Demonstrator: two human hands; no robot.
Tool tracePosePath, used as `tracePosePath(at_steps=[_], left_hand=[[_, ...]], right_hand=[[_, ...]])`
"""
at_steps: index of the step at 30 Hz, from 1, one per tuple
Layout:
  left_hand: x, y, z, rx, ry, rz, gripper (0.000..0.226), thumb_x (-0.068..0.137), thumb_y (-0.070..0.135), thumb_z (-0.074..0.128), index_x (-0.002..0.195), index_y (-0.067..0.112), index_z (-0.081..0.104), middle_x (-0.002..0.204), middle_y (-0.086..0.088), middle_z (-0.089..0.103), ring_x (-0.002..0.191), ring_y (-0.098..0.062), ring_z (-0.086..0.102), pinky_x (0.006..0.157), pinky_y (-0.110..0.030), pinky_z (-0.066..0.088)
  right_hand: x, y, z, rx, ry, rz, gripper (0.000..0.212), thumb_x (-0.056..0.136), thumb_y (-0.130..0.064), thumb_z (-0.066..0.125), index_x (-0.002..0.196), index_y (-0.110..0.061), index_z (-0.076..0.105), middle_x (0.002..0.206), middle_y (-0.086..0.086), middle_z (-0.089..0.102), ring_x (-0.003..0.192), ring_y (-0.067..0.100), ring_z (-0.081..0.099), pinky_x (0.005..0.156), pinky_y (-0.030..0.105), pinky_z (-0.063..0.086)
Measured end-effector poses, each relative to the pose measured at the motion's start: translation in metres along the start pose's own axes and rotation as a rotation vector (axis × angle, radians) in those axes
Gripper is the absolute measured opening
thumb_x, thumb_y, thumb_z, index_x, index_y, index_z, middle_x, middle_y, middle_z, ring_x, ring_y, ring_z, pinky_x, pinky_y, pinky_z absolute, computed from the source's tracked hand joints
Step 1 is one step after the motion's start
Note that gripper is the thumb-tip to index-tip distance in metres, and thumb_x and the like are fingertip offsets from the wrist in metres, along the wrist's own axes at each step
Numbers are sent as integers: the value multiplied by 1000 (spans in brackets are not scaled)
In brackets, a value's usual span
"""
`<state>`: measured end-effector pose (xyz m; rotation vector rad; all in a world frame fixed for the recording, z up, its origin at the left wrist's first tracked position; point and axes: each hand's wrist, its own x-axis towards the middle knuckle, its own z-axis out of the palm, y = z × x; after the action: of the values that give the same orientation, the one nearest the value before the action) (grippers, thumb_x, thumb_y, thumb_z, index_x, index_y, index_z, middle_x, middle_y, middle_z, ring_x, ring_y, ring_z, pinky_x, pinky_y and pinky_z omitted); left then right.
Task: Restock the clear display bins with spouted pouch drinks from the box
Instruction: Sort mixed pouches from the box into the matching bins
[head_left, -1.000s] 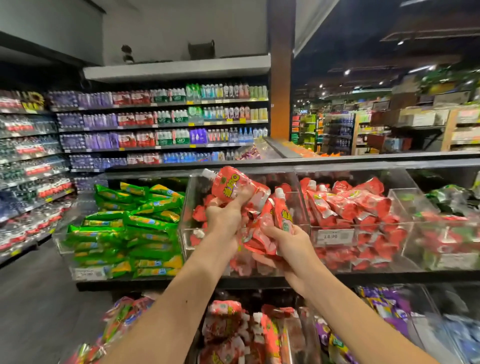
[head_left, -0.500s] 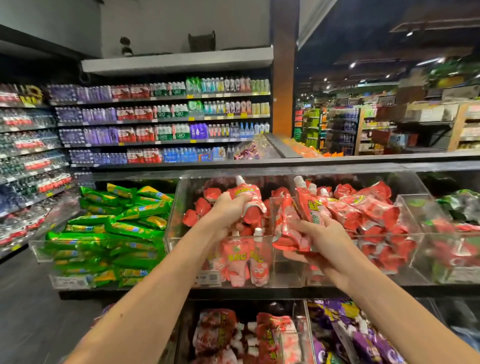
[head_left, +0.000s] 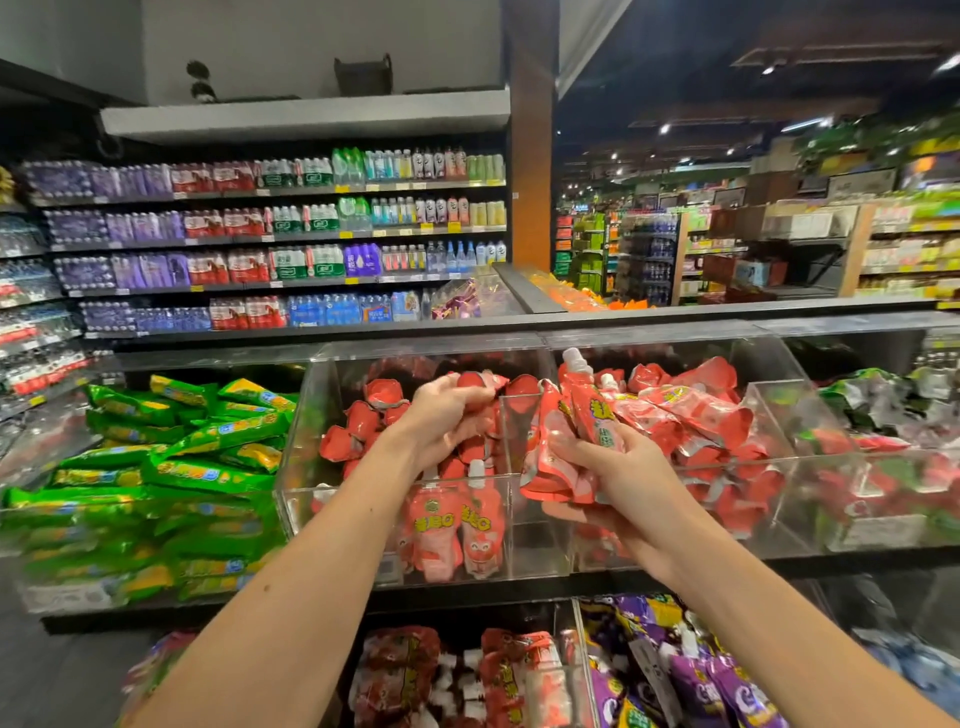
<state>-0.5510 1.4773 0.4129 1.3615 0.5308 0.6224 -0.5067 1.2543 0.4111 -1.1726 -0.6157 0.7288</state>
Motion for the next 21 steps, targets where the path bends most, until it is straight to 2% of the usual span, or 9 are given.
tracePosePath(at_steps=[2,5,9,11,13,14,17,19,21], left_hand=[[6,-5,-3,172,107,77,55,85,26,79,131,7,55,104,-13,72,73,-17,73,60,-29,60],[10,-8,0,462,203,164,57,79,45,80,118,20,47,85,-12,72,64,-21,67,57,-34,58],[7,-7,3,826,338,274,66,77,65,72,124,19,62,113,-5,71,108,-26,65,92,-40,53],[3,-4,-2,895,260,243,66,84,68,61,130,21,62,102,-4,75,92,-19,70,79,-33,57],[-4,-3,-8,879,117,182,56,93,66,45,130,26,60,83,-4,75,66,-14,69,56,-25,54],[-7,-4,-10,872,59,163,56,97,63,38,134,25,58,88,-8,75,69,-17,69,58,-27,55],[-10,-9,-16,878,38,199,55,104,46,40,154,25,33,125,-15,67,111,-32,65,97,-45,53],[-22,-6,-14,785,140,285,50,104,27,49,152,23,36,99,-9,73,87,-24,69,80,-41,57],[-47,0,-15,691,188,385,36,99,13,52,133,22,58,80,-5,71,64,-17,63,64,-42,57]], right_hand=[[0,0,2,-10,11,-6,46,87,-14,74,128,-10,55,101,12,76,86,31,75,65,40,62],[1,0,5,-6,26,-9,36,86,-12,74,118,-12,58,101,14,75,85,31,75,65,42,63],[1,1,11,5,39,-21,32,87,-12,74,93,-31,49,101,14,75,83,30,75,70,46,63],[1,2,15,-2,46,-32,35,87,-12,74,88,-33,46,100,12,75,85,29,75,77,50,61],[1,4,17,-3,50,-38,31,87,-13,73,91,-33,50,99,10,75,86,29,75,80,51,59],[2,5,18,-2,50,-36,27,87,-13,74,98,-29,54,99,10,76,86,29,75,79,50,60],[1,8,22,-12,54,-11,40,86,-16,75,122,-14,57,101,12,76,86,28,75,71,45,62],[-1,9,23,-21,59,-3,43,86,-16,75,124,-11,57,101,13,76,85,27,75,68,43,62],[-2,10,22,-21,67,-10,41,86,-15,75,123,-9,58,100,13,76,84,27,75,67,43,62]])
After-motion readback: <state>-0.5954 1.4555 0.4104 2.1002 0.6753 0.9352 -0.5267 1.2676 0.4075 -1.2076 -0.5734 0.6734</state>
